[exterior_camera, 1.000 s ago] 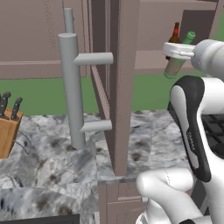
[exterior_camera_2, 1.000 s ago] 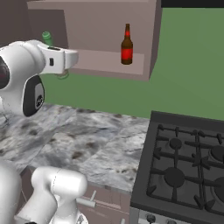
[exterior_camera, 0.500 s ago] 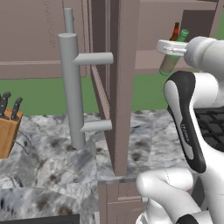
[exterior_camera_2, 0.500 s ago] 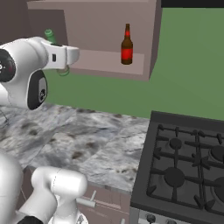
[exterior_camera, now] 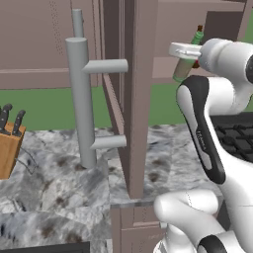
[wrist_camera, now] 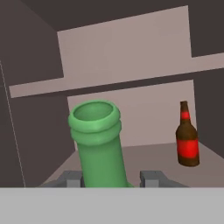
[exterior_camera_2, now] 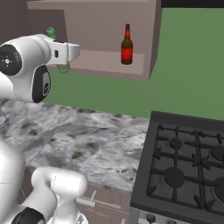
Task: Sort all alcoholic drinks to one cabinet, and non-alcoholic drinks to the other.
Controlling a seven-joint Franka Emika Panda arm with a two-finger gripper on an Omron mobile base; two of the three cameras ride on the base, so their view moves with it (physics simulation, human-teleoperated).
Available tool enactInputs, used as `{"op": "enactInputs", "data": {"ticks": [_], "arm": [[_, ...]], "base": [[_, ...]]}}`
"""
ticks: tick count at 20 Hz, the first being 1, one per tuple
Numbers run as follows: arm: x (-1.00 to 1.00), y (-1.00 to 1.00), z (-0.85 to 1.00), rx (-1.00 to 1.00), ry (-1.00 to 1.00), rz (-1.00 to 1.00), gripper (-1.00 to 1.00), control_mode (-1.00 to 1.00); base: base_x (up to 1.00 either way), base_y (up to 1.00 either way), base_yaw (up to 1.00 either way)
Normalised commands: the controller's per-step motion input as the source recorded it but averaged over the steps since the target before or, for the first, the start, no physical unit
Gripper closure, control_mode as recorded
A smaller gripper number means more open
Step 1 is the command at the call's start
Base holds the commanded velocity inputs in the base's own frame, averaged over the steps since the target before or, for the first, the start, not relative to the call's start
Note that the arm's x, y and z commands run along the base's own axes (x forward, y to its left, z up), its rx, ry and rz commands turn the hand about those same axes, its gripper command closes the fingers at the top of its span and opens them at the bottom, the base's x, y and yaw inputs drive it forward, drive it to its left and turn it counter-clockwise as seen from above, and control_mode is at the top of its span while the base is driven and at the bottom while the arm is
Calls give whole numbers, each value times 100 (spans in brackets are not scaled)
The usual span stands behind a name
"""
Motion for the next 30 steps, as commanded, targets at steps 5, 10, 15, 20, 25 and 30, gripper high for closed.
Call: {"op": "enactInputs", "data": {"ticks": [5,10,15,20,25,30], "arm": [[32,4,0,-1,0,1,100,-100],[34,5,0,-2,0,2,100,-100],[34,5,-1,-2,0,2,100,-100],[35,3,-2,-2,0,2,100,-100],[32,1,-1,-2,0,0,100,-100],[29,0,0,-1,0,0,100,-100]], "base": [[0,0,0],[0,0,0],[0,0,0],[0,0,0],[0,0,0],[0,0,0]]}}
